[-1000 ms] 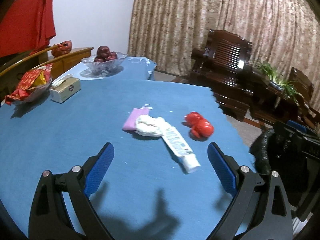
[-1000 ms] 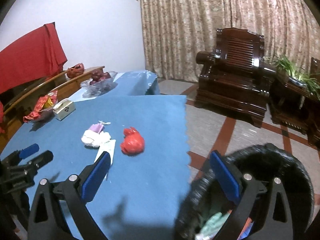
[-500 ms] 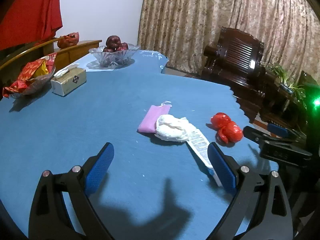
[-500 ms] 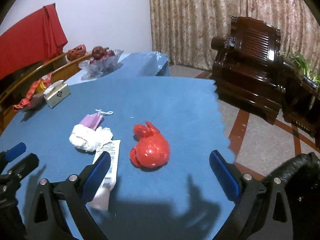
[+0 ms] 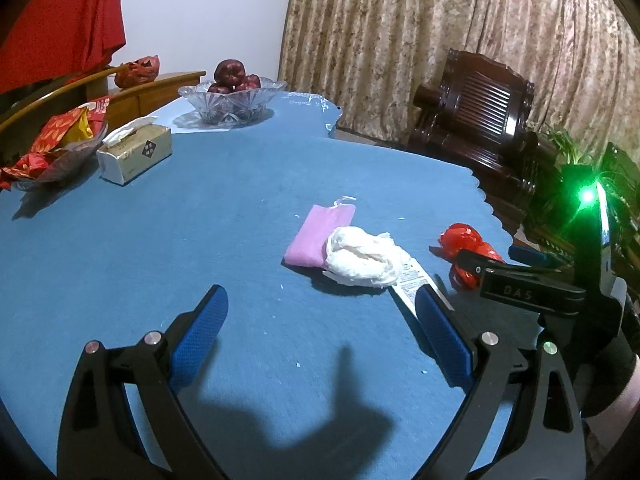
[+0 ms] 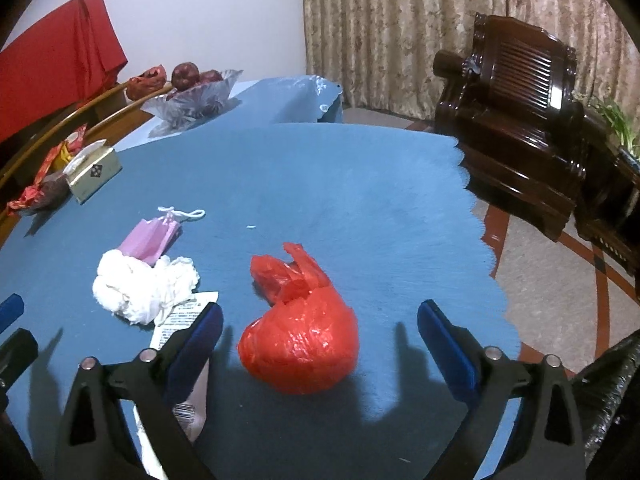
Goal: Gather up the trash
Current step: 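Grasp the red plastic bag with the right tool and lift it, then grasp the white tube with the left tool while the right tool holds the red bag, then carry the tube and red bag over the bin and open both tools to drop them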
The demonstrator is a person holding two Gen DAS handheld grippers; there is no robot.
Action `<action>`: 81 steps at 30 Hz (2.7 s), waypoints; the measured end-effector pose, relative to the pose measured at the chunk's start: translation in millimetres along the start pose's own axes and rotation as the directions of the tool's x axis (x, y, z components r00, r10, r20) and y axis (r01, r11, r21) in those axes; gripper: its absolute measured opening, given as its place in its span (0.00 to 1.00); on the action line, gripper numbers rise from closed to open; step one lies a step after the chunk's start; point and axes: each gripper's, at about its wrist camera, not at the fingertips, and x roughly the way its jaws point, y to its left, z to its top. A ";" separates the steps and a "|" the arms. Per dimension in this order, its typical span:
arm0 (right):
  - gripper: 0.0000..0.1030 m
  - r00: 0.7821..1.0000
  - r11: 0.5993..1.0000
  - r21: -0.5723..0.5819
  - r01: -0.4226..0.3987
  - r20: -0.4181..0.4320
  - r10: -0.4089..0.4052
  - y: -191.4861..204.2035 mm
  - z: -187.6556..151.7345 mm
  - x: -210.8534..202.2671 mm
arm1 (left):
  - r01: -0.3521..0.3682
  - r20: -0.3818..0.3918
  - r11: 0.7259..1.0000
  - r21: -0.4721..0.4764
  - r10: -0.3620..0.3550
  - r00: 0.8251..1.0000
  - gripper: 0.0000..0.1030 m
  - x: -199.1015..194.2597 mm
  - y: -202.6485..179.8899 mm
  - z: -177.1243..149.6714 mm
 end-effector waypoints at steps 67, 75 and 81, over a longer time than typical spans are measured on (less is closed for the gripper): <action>0.44 0.997 0.995 0.094 -0.030 0.076 0.023 -53.6 -34.0 -108.1 | 0.127 -0.192 0.992 0.027 -0.119 0.974 0.36 36.0 -101.8 -38.9; 0.44 0.995 0.994 0.102 -0.032 0.097 0.022 -56.9 -35.5 -125.6 | 0.166 -0.170 0.985 0.043 -0.157 0.973 0.35 12.9 -109.0 -35.2; 0.44 0.993 0.993 0.115 -0.027 0.117 0.013 -62.2 -41.8 -143.8 | 0.195 -0.148 0.979 0.053 -0.185 0.972 0.35 -5.5 -115.9 -32.1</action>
